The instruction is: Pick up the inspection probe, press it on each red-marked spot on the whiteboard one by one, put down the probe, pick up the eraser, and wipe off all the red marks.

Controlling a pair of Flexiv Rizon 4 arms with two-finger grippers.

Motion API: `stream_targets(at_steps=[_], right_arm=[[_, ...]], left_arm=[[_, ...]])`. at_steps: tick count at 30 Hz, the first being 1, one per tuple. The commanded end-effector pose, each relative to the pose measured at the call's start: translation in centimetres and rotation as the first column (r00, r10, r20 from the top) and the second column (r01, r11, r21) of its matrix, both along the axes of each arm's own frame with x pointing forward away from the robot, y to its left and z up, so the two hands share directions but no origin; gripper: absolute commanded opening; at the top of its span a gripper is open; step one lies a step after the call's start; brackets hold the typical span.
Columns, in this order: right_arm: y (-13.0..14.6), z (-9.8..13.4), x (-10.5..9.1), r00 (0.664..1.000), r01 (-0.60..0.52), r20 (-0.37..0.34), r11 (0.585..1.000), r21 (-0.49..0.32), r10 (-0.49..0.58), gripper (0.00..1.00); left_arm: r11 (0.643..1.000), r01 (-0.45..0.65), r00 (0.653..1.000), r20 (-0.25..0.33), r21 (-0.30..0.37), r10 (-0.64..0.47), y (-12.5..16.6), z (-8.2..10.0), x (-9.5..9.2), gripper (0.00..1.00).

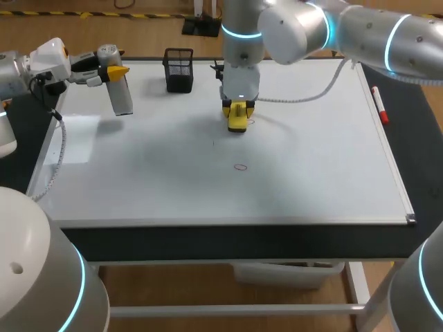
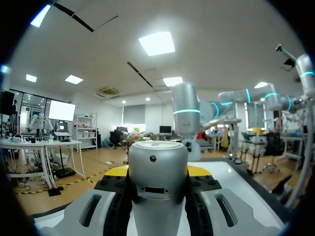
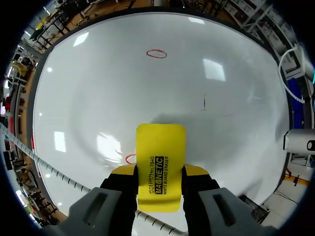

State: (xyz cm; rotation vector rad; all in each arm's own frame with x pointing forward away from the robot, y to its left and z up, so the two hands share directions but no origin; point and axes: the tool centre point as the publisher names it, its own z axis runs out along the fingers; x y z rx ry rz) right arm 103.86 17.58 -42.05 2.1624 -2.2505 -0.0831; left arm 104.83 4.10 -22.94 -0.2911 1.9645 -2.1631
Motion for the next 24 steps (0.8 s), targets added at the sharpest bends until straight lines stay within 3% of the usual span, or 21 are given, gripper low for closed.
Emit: stream_targets(at_steps=[1,11,24], right_arm=[[0.0,0.0,0.1,1.000,-0.006,0.000,1.000,0.002,0.006,0.00],[0.1,-0.5,0.2,1.000,-0.020,-0.003,1.000,-0.012,0.020,0.00],[-1.6,-1.3,0.1,1.000,0.007,-0.015,0.999,-0.032,-0.007,0.00]], left_arm=[[1.000,-0.005,1.000,0.002,0.000,0.005,-0.1,0.1,-0.1,0.00],[1.000,-0.005,1.000,0.002,0.000,0.005,-0.1,0.1,-0.1,0.00],[1.000,-0.005,1.000,0.002,0.000,0.005,-0.1,0.1,-0.1,0.00]])
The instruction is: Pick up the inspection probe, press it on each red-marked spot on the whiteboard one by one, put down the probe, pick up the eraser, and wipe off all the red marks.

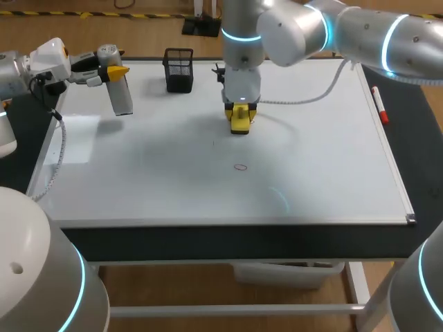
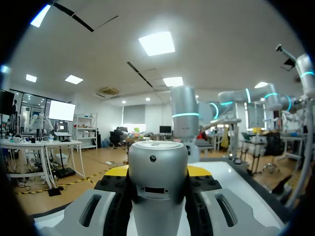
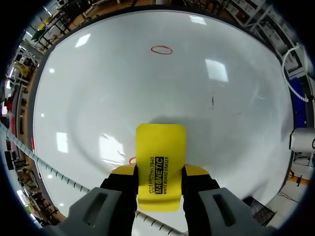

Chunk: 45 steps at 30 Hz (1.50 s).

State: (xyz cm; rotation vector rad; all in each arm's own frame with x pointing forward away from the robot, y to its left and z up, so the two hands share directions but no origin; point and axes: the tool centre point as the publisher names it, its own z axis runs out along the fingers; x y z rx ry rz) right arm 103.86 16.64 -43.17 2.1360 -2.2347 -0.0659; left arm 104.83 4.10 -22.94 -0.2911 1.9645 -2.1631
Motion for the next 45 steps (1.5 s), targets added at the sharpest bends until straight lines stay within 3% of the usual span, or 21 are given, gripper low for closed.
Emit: stream_targets(at_steps=[1,17,28,36,45], right_arm=[[-0.8,-0.2,0.1,1.000,0.006,0.001,1.000,-0.007,-0.006,0.00],[-5.0,-0.8,0.3,0.996,0.087,-0.001,0.996,-0.037,-0.087,0.00],[-6.2,-0.2,0.6,0.994,0.107,0.013,0.993,-0.045,-0.107,0.00],[-8.4,1.9,1.4,0.991,0.128,0.039,0.991,-0.035,-0.126,0.00],[-13.9,3.9,2.8,0.974,0.219,0.064,0.974,-0.057,-0.215,0.00]], left_arm=[[1.000,-0.004,1.000,0.002,0.000,0.004,-0.1,0.1,-0.1,0.00],[1.000,-0.004,1.000,0.002,0.000,0.004,-0.1,0.1,-0.1,0.00],[1.000,-0.004,1.000,0.002,0.000,0.004,-0.1,0.1,-0.1,0.00],[1.000,-0.004,1.000,0.002,0.000,0.004,-0.1,0.1,-0.1,0.00],[1.000,-0.004,1.000,0.002,0.000,0.004,-0.1,0.1,-0.1,0.00]])
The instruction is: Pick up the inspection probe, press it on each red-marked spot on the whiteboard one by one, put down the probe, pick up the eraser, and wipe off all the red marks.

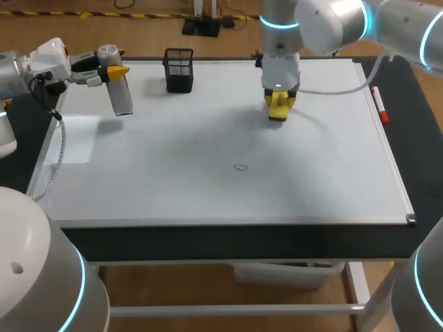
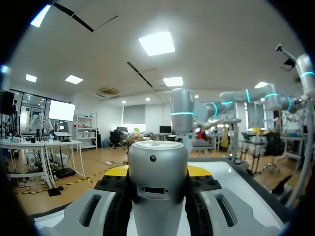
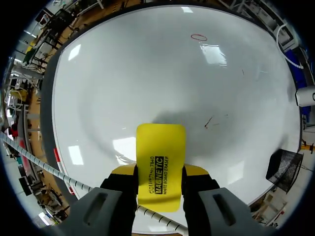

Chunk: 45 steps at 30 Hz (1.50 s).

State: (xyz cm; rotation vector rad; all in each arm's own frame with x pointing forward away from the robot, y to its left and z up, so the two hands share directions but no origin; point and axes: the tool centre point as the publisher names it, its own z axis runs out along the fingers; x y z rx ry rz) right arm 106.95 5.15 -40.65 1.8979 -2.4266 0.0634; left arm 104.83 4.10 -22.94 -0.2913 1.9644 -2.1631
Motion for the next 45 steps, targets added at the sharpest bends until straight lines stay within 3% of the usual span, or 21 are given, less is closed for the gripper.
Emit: stream_targets(at_steps=[1,9,21,45], right_arm=[[-3.0,1.5,-0.2,0.999,0.037,0.013,0.999,0.003,-0.037,0.00],[-7.9,2.1,0.2,0.988,0.154,0.023,0.988,-0.002,-0.154,0.00],[-12.0,1.1,-0.4,0.965,0.260,-0.020,0.965,0.023,-0.260,0.00],[-13.1,1.0,-0.8,0.954,0.297,-0.042,0.954,0.035,-0.296,0.00]], left_arm=[[1.000,-0.004,1.000,0.003,0.000,0.004,-0.1,0.1,-0.1,0.00],[1.000,-0.004,1.000,0.003,0.000,0.004,-0.1,0.1,-0.1,0.00],[1.000,-0.004,1.000,0.003,0.000,0.004,-0.1,0.1,-0.1,0.00],[1.000,-0.004,1.000,0.003,0.000,0.004,-0.1,0.1,-0.1,0.00]])
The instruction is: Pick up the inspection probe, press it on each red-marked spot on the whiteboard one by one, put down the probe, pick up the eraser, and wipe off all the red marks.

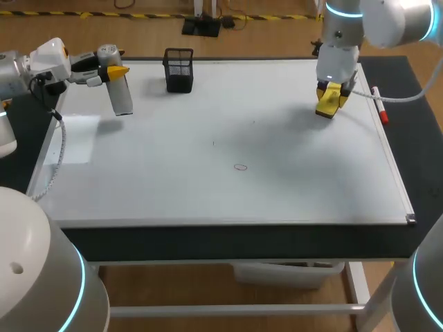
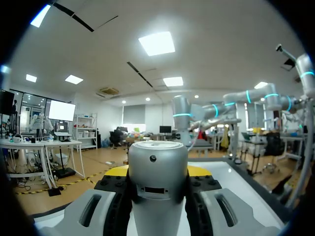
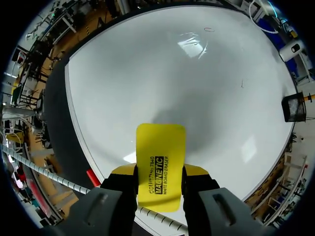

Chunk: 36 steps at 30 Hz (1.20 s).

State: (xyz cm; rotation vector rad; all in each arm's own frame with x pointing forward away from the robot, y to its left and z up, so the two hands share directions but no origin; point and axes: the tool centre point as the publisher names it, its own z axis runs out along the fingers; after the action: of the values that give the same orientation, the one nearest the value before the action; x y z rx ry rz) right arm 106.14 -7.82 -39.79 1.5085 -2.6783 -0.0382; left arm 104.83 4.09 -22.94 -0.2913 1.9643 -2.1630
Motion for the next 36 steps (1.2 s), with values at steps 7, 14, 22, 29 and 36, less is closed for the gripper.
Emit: stream_targets(at_steps=[7,14,22,29,36], right_arm=[[-0.1,0.1,0.0,1.000,-0.002,0.000,1.000,-0.002,0.002,0.00],[-0.1,0.1,0.0,1.000,-0.002,0.000,1.000,-0.002,0.002,0.00],[-0.1,0.1,0.0,1.000,-0.002,0.000,1.000,-0.002,0.002,0.00],[-0.1,0.1,0.0,1.000,-0.002,0.000,1.000,-0.002,0.002,0.00],[-0.1,0.1,0.0,1.000,-0.002,0.000,1.000,-0.002,0.002,0.00]], left_arm=[[1.000,0.016,1.000,0.004,-0.001,-0.016,-0.7,0.1,-0.6,0.00],[0.992,0.129,0.991,0.033,0.006,-0.130,-4.6,0.5,-4.1,0.00],[0.959,0.281,0.959,0.048,-0.017,-0.280,-9.7,1.1,-8.3,0.00],[0.913,0.405,0.914,0.050,-0.044,-0.403,-14.0,1.1,-11.7,0.00],[0.855,0.517,0.856,0.038,-0.033,-0.516,-18.3,0.3,-15.1,0.00]])
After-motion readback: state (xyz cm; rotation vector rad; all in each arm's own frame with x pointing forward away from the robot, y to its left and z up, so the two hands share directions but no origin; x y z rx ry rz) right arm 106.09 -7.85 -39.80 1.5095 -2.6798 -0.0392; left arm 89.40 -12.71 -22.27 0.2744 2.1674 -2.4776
